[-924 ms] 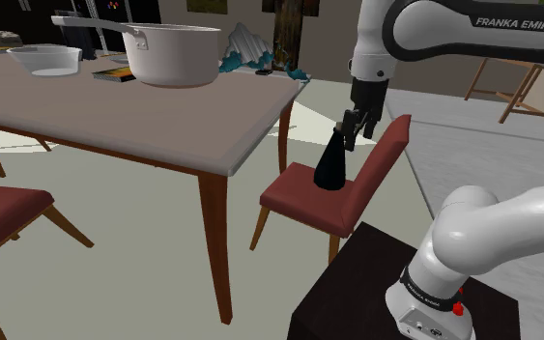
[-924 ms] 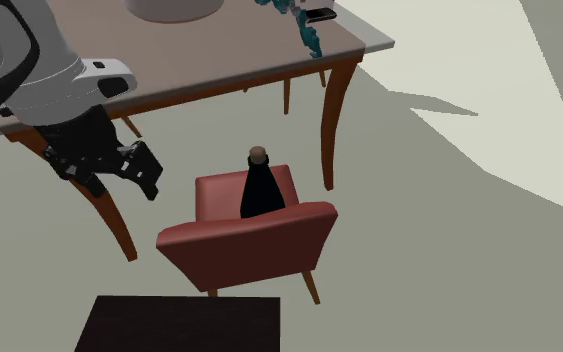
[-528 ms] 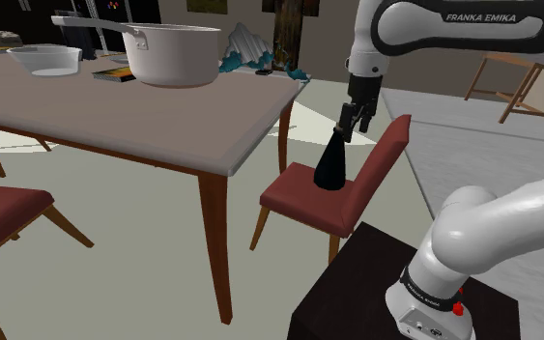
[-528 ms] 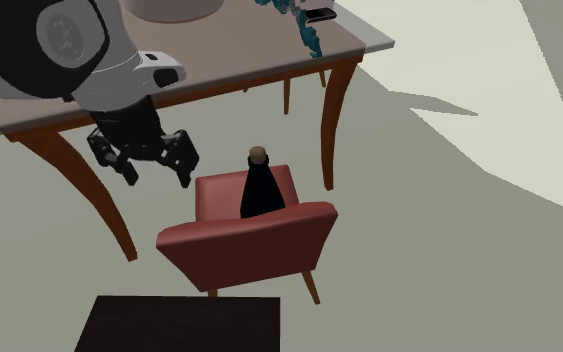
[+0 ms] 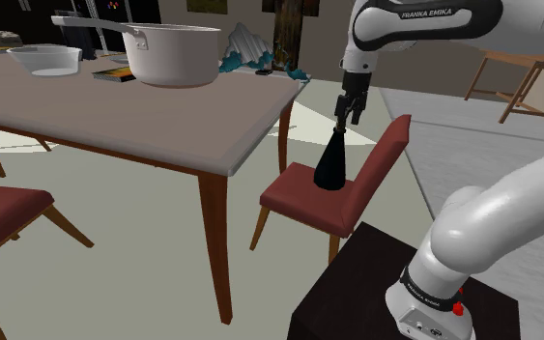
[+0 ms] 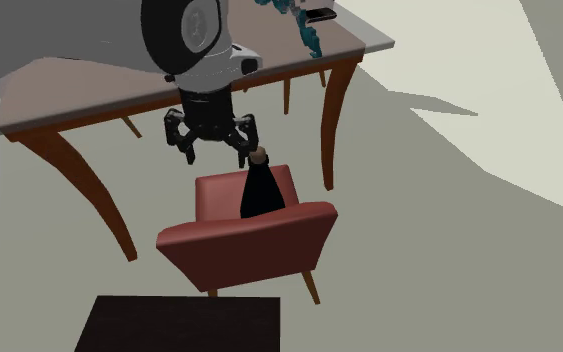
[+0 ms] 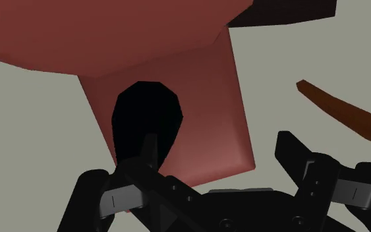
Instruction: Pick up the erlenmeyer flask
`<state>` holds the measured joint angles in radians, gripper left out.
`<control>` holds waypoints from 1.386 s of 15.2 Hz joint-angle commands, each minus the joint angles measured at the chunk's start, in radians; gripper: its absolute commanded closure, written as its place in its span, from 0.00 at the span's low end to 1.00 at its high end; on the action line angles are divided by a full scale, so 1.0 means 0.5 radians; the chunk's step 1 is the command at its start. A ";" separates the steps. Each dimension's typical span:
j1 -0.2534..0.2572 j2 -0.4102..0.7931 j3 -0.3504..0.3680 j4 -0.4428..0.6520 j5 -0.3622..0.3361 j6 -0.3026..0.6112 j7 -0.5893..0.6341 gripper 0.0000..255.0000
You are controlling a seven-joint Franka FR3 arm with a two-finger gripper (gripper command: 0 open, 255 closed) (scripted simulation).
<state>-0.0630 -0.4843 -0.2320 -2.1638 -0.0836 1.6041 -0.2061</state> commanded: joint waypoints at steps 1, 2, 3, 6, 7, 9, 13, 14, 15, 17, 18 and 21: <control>-0.001 0.156 -0.084 0.125 0.024 0.017 -0.110 0.00; -0.003 0.232 -0.125 0.185 0.041 0.023 -0.167 0.00; -0.005 0.310 -0.166 0.248 0.061 0.027 -0.225 0.00; -0.019 0.553 -0.280 0.452 0.142 0.024 -0.402 0.00; -0.021 0.552 -0.279 0.424 0.142 0.051 -0.403 0.00; -0.023 0.552 -0.280 0.370 0.141 0.105 -0.405 0.00; -0.025 0.556 -0.285 0.266 0.141 0.212 -0.411 0.00; -0.025 0.557 -0.285 0.252 0.141 0.227 -0.412 0.00; -0.025 0.557 -0.285 0.252 0.141 0.227 -0.412 0.00; -0.026 0.559 -0.287 0.253 0.141 0.228 -0.414 1.00; -0.026 0.559 -0.287 0.254 0.141 0.228 -0.414 1.00; -0.026 0.562 -0.287 0.256 0.142 0.227 -0.414 1.00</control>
<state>-0.0759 -0.2044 -0.3753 -2.0349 -0.0130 1.7176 -0.4130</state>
